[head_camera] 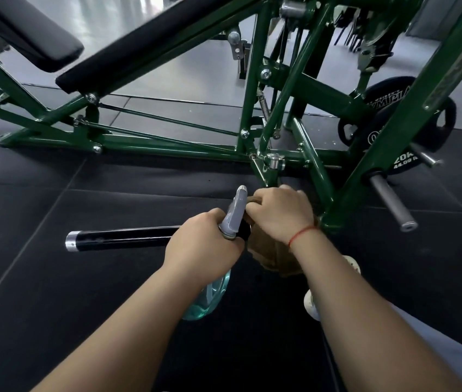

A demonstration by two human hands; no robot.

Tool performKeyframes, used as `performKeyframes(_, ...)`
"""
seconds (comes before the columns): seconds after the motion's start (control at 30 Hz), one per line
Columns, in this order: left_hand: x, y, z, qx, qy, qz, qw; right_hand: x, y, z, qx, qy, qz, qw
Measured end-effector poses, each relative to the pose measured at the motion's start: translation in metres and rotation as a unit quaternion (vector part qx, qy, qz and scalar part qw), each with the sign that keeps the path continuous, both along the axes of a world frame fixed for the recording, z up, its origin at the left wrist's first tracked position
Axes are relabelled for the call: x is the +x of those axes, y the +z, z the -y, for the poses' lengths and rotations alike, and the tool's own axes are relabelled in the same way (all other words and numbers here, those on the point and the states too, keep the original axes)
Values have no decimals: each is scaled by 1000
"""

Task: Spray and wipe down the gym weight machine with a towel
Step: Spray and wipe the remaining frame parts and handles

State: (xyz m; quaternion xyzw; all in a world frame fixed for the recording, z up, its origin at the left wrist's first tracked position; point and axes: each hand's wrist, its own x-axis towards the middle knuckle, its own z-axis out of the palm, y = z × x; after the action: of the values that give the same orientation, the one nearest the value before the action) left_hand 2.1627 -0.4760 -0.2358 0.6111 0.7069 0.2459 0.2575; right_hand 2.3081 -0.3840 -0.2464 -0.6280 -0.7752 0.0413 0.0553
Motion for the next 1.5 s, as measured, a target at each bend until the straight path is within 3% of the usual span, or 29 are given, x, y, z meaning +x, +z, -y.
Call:
performKeyframes(0.13,4,2,0,0,7,-2,1000,6,-35,40,156,-49,-189,968)
performKeyframes(0.23,8,2,1,2,14,6,1000,4,-63,67,238,-52,-356,902)
performKeyframes(0.3,8,3,2,2,16,16,1000,8,-78,79,232,-55,-461,855)
performKeyframes(0.37,8,3,2,1,19,24,1000,14,-80,86,175,-105,-581,788)
performKeyframes(0.47,7,3,2,4,20,30,999,6,-69,91,95,-218,-743,625)
performKeyframes(0.5,7,2,2,6,18,36,999,-1,-64,90,86,-236,-752,610)
performKeyframes(0.6,8,2,2,10,4,44,999,-20,-60,77,111,-249,-654,706)
performKeyframes(0.63,8,4,3,9,1,41,999,-27,-57,72,118,-265,-649,704)
performKeyframes(0.73,9,7,3,5,-6,47,999,-36,-54,63,116,-331,-691,632)
performKeyframes(0.9,10,9,5,-2,-15,46,999,-26,-53,52,16,-433,-789,436)
performKeyframes(0.97,9,8,4,-1,-15,47,999,-16,-53,42,-15,-433,-815,385)
performKeyframes(1.07,6,6,3,-1,-16,49,999,6,-54,29,-78,-344,-854,383)
performKeyframes(1.13,6,4,1,3,-9,52,999,18,-46,24,-165,-325,-820,442)
performKeyframes(1.17,6,3,0,6,-5,54,998,24,-38,24,-200,-300,-815,454)
performKeyframes(1.27,6,0,-3,13,4,55,998,34,-38,10,-224,-271,-829,434)
performKeyframes(1.33,5,-1,-4,12,7,52,999,34,-49,0,-241,-269,-819,446)
performKeyframes(1.43,4,-3,-5,13,13,48,999,41,-59,-12,-219,-299,-779,505)
performKeyframes(1.5,6,-3,-5,22,18,39,999,51,-57,-12,-174,-277,-752,573)
